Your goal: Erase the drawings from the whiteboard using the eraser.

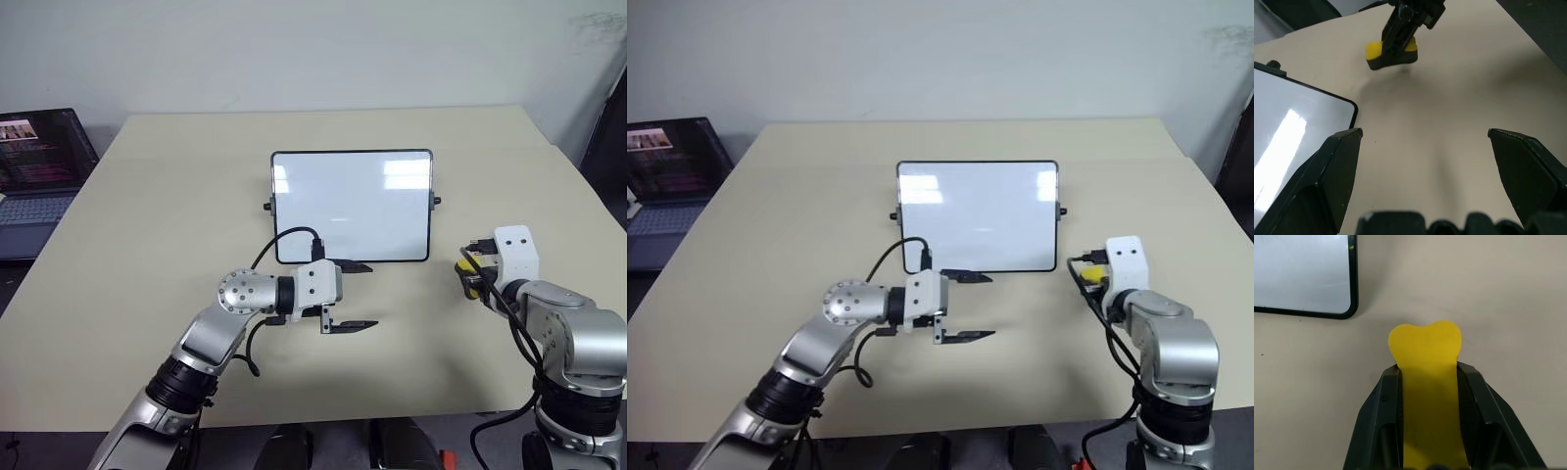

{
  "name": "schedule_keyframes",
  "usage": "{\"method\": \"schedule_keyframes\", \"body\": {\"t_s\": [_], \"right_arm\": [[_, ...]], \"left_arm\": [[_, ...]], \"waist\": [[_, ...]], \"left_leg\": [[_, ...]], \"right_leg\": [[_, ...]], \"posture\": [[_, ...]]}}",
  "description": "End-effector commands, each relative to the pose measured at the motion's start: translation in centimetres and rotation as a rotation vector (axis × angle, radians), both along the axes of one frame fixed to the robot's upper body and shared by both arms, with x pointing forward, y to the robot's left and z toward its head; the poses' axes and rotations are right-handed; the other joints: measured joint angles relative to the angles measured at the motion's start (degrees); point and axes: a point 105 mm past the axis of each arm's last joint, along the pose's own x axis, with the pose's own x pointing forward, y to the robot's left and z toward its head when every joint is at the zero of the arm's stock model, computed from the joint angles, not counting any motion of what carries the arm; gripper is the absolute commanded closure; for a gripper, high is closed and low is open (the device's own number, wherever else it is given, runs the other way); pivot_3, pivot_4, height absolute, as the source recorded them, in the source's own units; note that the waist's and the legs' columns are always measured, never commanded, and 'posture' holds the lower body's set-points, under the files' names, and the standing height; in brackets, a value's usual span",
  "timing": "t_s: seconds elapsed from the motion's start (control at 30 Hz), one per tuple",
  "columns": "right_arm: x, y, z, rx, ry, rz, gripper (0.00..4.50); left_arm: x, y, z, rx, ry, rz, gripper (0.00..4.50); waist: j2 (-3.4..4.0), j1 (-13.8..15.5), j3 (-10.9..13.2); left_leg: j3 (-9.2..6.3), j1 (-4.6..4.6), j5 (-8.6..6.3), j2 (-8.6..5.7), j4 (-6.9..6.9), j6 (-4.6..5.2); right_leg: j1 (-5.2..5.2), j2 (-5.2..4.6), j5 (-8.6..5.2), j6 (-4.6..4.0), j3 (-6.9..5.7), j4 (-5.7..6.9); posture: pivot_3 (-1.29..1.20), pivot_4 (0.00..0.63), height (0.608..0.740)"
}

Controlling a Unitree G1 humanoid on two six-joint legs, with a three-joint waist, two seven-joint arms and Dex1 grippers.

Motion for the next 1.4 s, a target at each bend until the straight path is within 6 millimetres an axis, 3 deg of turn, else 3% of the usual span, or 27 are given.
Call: {"method": "schedule_keyframes", "body": {"t_s": [0.03,0.43,0.83,1.17,1.4], "right_arm": [[-0.21,-0.26,-0.13,0.025,0.002,-0.029,3.38],[-0.13,-0.28,-0.32,0.02,0.01,-0.027,3.38],[-0.07,-0.05,-0.53,0.027,0.018,-0.023,3.38],[0.1,-0.26,-0.3,0.023,0.006,-0.031,0.03],[0.19,-0.32,-0.22,0.021,0.002,-0.037,0.01]], "left_arm": [[0.0,-0.34,0.89,-0.02,-0.048,-0.01,0.0],[0.24,-0.21,1.2,-0.129,0.103,0.058,0.0],[-0.08,-0.05,0.7,-0.119,0.123,0.057,0.0],[0.13,-0.04,0.79,-0.111,0.111,0.054,0.0],[0.02,-0.11,0.75,-0.112,0.112,0.052,0.0]], "waist": [[0.0,0.0,0.0],[0.01,-0.1,-0.01],[0.02,-0.07,-0.01],[0.02,-0.07,-0.01],[0.02,-0.07,-0.02]], "left_leg": [[0.0,0.0,0.0,0.0,0.0,0.0],[0.0,0.02,-0.01,0.0,0.03,0.05],[0.0,0.03,-0.01,0.0,0.03,0.05],[0.01,0.03,-0.01,0.0,0.04,0.05],[0.01,0.03,-0.01,0.0,0.04,0.05]], "right_leg": [[0.0,0.0,0.0,0.0,0.0,0.0],[0.0,0.01,0.0,0.0,-0.01,0.05],[0.0,0.01,0.0,0.0,0.0,0.09],[0.01,0.01,0.0,0.0,0.0,0.09],[0.01,0.01,0.0,0.0,0.0,0.1]], "posture": [[0.0,0.15,0.74],[0.0,0.15,0.74],[0.0,0.15,0.74],[0.0,0.15,0.74],[0.0,0.15,0.74]]}}
